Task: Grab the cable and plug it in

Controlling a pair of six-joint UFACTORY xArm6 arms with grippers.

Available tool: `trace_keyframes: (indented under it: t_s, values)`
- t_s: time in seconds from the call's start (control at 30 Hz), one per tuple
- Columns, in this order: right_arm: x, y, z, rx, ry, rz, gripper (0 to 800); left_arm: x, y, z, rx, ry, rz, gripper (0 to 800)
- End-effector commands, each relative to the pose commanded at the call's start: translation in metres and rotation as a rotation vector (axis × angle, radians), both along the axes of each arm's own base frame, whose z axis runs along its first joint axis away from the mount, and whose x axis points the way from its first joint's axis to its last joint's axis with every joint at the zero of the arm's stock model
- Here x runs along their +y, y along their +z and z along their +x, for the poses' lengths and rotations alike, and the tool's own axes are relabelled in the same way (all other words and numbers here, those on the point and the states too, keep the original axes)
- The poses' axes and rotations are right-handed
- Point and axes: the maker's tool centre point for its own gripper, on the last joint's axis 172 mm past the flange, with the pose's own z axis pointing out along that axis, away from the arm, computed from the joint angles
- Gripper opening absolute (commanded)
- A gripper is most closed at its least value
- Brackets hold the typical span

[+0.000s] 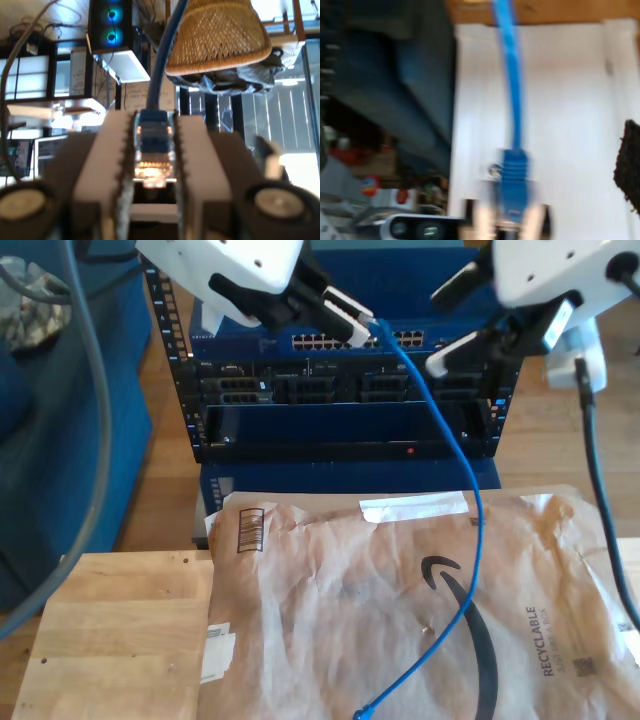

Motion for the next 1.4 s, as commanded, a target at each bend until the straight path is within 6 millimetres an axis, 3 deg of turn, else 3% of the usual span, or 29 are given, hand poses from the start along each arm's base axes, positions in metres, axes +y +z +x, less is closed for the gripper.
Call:
trace_keyframes:
  t_s: [0.17, 0.27, 0.33, 0.47, 0.67, 0.93, 1.1, 1.2, 1.4]
  values:
    - [0.004, 0.031, -0.018, -0.097, 0.018, -0.004, 798, 0.006, 0.007, 0.002, 0.161, 0.003, -0.116, 9]
    - [0.006, 0.06, -0.016, -0.275, 0.054, -0.026, 798, 0.016, 0.015, 0.01, 0.303, 0.029, -0.201, 11]
    - [0.017, 0.068, -0.015, -0.338, 0.088, -0.036, 798, 0.02, 0.012, 0.015, 0.333, 0.04, -0.213, 9]
    - [0.029, 0.065, -0.02, -0.418, 0.185, -0.096, 798, 0.02, 0.009, 0.014, 0.357, 0.026, -0.222, 9]
    - [0.069, 0.056, -0.035, -0.502, 0.297, -0.094, 798, 0.025, 0.013, 0.016, 0.493, -0.023, -0.312, 11]
    - [0.051, 0.045, -0.039, -0.606, 0.222, -0.107, 798, 0.041, 0.029, 0.017, 0.584, -0.103, -0.452, 11]
    - [0.047, 0.048, -0.037, -0.66, 0.201, -0.112, 798, 0.044, 0.029, 0.014, 0.606, -0.135, -0.466, 11]
    - [0.04, 0.051, -0.026, -0.688, 0.156, -0.116, 799, 0.045, 0.03, 0.01, 0.615, -0.154, -0.467, 11]
    - [0.071, 0.065, -0.03, -0.81, 0.168, -0.087, 798, 0.046, 0.029, 0.003, 0.631, -0.186, -0.468, 15]
